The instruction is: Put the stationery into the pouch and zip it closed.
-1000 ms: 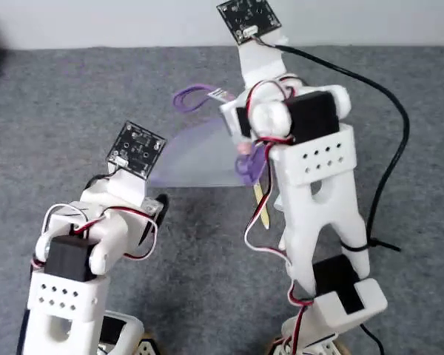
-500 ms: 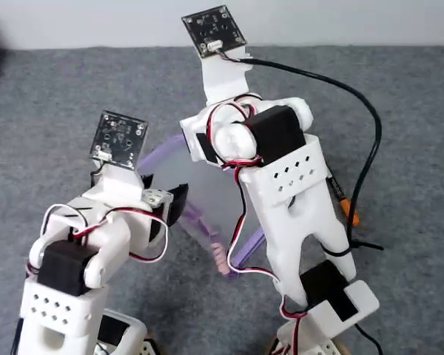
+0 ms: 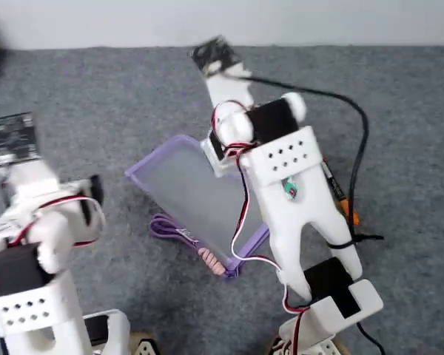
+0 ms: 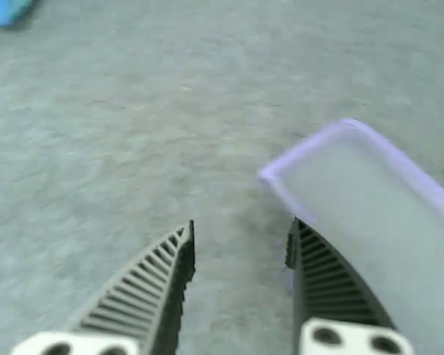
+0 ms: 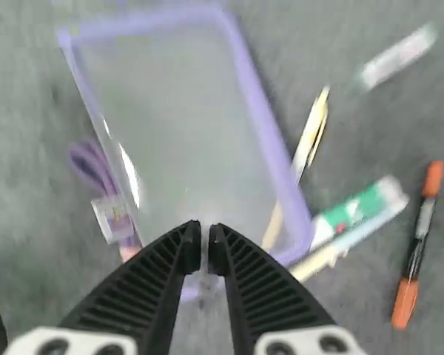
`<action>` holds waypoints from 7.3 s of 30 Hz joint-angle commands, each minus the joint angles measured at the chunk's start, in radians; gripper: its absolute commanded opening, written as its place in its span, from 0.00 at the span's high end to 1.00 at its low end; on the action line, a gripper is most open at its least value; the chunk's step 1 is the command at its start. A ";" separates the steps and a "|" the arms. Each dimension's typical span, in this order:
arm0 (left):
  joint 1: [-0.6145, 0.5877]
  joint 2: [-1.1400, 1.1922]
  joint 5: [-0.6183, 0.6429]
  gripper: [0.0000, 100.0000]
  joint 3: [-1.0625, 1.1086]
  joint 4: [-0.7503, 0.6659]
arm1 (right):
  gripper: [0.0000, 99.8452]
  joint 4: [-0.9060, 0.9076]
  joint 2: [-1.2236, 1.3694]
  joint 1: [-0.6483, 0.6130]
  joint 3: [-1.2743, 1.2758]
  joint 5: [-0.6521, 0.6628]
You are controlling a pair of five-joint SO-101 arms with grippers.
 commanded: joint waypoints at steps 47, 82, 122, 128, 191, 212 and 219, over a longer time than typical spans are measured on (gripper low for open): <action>-0.298 -0.015 -0.089 0.80 -0.053 0.006 | 0.99 -0.081 0.357 -0.392 0.259 0.017; 0.100 -0.014 -0.087 0.86 -0.154 0.075 | 0.99 -0.438 -0.486 -0.154 0.341 -0.135; 0.269 -0.014 0.040 0.76 0.084 -0.187 | 0.99 -0.458 -0.484 -0.154 0.348 -0.187; 0.267 -0.014 0.040 0.76 0.105 -0.173 | 0.99 -0.648 -0.479 -0.157 0.347 -0.172; 0.373 -0.015 0.034 0.92 -0.128 -0.198 | 0.99 -0.504 -0.259 -0.148 0.000 -0.094; 0.468 -0.015 0.034 0.92 -0.280 0.107 | 0.99 -0.400 -0.262 -0.229 -0.012 -0.201; 0.362 -0.015 0.032 0.92 -0.286 0.115 | 0.99 -0.512 -0.260 -0.229 -0.015 -0.209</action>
